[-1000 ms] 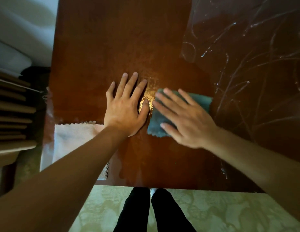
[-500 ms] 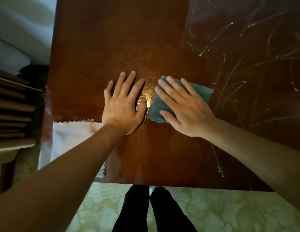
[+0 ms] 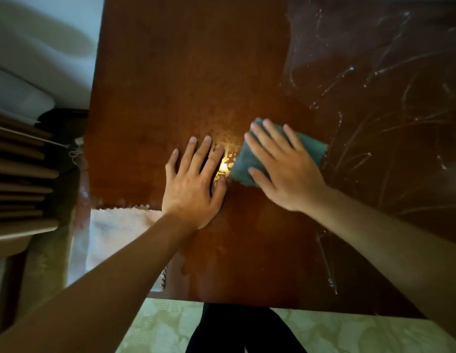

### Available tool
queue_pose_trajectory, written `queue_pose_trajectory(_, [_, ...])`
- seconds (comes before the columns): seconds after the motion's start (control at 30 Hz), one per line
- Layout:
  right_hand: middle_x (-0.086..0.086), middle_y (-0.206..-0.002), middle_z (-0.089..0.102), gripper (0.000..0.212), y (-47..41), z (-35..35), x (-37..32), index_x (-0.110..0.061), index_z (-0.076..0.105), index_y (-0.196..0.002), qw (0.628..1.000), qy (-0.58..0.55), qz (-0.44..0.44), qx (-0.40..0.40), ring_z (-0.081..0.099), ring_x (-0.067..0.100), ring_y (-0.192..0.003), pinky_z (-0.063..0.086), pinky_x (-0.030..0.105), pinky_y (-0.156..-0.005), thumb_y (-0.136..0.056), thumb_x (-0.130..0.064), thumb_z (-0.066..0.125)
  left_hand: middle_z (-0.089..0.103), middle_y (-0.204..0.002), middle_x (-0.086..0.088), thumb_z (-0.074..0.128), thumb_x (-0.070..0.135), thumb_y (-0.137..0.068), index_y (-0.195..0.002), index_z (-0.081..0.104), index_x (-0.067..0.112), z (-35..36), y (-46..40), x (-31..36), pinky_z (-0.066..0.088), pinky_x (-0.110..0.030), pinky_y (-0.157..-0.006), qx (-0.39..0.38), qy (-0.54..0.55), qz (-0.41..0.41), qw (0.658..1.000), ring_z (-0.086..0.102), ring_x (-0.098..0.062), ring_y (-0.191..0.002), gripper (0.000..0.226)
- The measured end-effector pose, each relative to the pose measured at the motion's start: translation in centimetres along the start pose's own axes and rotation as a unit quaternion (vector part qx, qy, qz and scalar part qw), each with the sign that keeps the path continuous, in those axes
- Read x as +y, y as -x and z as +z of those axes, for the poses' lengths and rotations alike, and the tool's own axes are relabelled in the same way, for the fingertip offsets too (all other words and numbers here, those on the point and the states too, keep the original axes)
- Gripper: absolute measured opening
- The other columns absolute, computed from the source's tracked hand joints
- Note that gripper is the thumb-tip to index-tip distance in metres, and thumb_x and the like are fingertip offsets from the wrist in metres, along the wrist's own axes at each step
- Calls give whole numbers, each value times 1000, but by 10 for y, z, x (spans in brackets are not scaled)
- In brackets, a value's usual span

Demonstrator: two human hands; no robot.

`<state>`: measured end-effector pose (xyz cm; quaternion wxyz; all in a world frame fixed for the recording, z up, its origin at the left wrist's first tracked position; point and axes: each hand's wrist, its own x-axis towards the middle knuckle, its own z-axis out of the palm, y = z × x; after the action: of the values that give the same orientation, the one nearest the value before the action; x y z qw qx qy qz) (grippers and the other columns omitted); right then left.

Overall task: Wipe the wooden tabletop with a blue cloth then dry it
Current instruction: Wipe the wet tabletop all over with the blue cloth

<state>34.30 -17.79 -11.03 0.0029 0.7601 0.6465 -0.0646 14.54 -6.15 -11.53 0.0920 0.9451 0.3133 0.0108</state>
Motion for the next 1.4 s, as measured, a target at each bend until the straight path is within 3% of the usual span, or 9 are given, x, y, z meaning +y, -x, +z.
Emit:
queue_pose_trajectory(0.1, [7,-171,17,67,7,2,7,-15,22,-162,999,-13,-41,5,10,24,-159,11,48,-129,-107,-52,23,28,-163,-7,36,44,-99,-153,39,21,-4,-1,3,16,-55,-121,-17,9,-11,1000,18,-28,-153,59])
queue_pose_trajectory(0.3, [5,-171,17,68,-83,-20,66,-17,21,-163,994,-21,105,13,10,23,-159,7,47,-129,-104,-51,21,40,-156,-10,41,38,-98,-144,49,18,-17,-18,5,20,-55,-117,-25,36,-3,999,29,-32,-148,51])
queue_pose_trajectory(0.4, [6,-172,13,68,-87,-20,68,-15,17,-163,996,-6,93,6,7,24,-159,7,48,-129,-105,-50,19,38,-157,-11,43,35,-98,-146,47,16,-24,-57,1,20,-55,-116,-18,51,20,998,30,-31,-148,52])
queue_pose_trajectory(0.57, [10,-169,22,67,-45,-11,40,-13,28,-160,1000,-13,19,9,14,26,-158,14,51,-128,-106,-51,26,33,-161,-10,30,37,-99,-149,43,15,-28,-140,3,15,-55,-118,-7,50,44,998,21,-29,-152,56])
queue_pose_trajectory(0.67, [7,-170,20,67,-60,-16,62,-16,26,-161,1000,-5,-18,-6,12,24,-159,12,49,-129,-106,-53,26,26,-164,-7,27,39,-102,-153,37,19,-21,-175,8,11,-56,-120,-26,18,62,998,13,-28,-154,56])
queue_pose_trajectory(0.9, [6,-172,14,68,-134,-25,104,-15,18,-163,995,6,99,10,7,23,-159,6,47,-129,-105,-50,19,19,-167,-4,21,46,-101,-156,30,22,-7,-187,7,5,-54,-122,-29,7,62,998,6,-26,-155,60])
queue_pose_trajectory(1.07, [11,-170,18,64,-93,-17,93,-10,26,-161,1000,21,-17,10,11,27,-159,14,52,-128,-107,-46,25,18,-167,-5,21,45,-101,-156,29,22,-7,-187,7,4,-54,-123,-35,8,66,997,5,-27,-155,61])
queue_pose_trajectory(1.17, [8,-171,13,66,-93,-20,114,-14,22,-162,998,22,-61,-15,7,24,-159,11,50,-129,-107,-49,23,20,-166,-6,23,45,-101,-156,30,21,-7,-186,7,6,-55,-123,-29,6,68,997,7,-28,-155,60])
queue_pose_trajectory(1.4, [5,-172,13,66,-147,-35,132,-18,17,-163,991,-8,136,-1,5,23,-159,4,45,-129,-105,-49,19,23,-165,-6,28,45,-101,-155,33,20,-7,-186,9,7,-55,-123,-21,16,63,998,9,-28,-155,59])
